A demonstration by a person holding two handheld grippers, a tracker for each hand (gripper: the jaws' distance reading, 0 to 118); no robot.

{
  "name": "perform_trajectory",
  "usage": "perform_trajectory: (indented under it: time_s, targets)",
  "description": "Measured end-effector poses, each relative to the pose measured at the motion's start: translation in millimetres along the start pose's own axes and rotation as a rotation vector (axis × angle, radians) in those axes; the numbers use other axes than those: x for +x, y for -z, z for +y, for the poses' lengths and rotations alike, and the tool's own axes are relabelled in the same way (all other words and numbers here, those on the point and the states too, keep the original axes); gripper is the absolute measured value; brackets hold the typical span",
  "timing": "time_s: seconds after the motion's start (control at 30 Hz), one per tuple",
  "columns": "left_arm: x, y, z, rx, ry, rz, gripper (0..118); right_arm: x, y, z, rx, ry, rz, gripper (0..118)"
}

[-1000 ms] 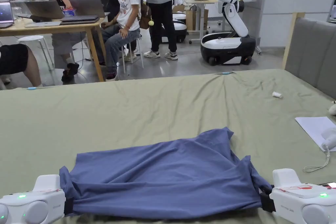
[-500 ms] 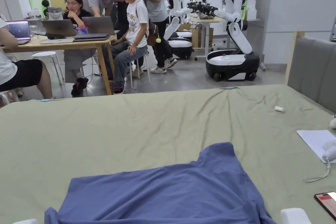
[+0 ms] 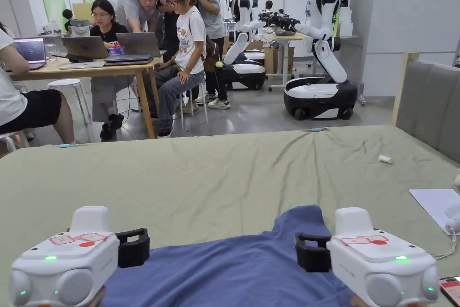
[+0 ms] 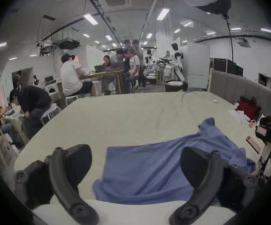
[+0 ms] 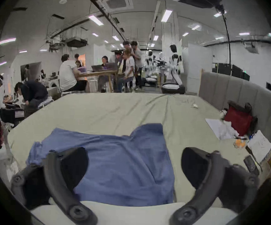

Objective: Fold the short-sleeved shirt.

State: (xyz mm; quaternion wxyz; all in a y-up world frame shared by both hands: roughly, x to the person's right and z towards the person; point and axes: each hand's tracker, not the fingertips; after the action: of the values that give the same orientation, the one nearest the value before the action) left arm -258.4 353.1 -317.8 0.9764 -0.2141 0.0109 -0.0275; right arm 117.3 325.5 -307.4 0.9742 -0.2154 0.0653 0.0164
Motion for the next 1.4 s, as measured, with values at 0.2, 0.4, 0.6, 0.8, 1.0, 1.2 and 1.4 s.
perform_trajectory:
  time_s: [0.2, 0.4, 0.6, 0.8, 1.0, 1.2, 1.4]
  targets:
    - [4, 45, -17, -0.057, 0.008, 0.018, 0, -1, 38, -5, -0.017, 0.007, -0.022, 5]
    - [-42, 95, -26, -0.185, -0.045, 0.079, 0, 12, 72, 3, -0.057, -0.009, -0.005, 0]
    - [-91, 162, -38, -0.336, -0.078, 0.135, 0, 30, 114, 5, -0.109, -0.017, -0.022, 0]
    - [-103, 222, -44, -0.375, 0.011, 0.172, 112, 62, 157, -2, -0.166, -0.008, -0.067, 0]
    - [-100, 270, -45, -0.409, 0.039, 0.17, 101, 98, 188, -6, -0.23, 0.02, -0.133, 0]
    - [-85, 269, -57, -0.491, -0.027, 0.08, 77, 122, 228, -10, -0.334, 0.067, -0.143, 0]
    - [-74, 245, -33, -0.453, 0.03, 0.06, 1, 123, 265, -12, -0.413, 0.163, -0.1, 118]
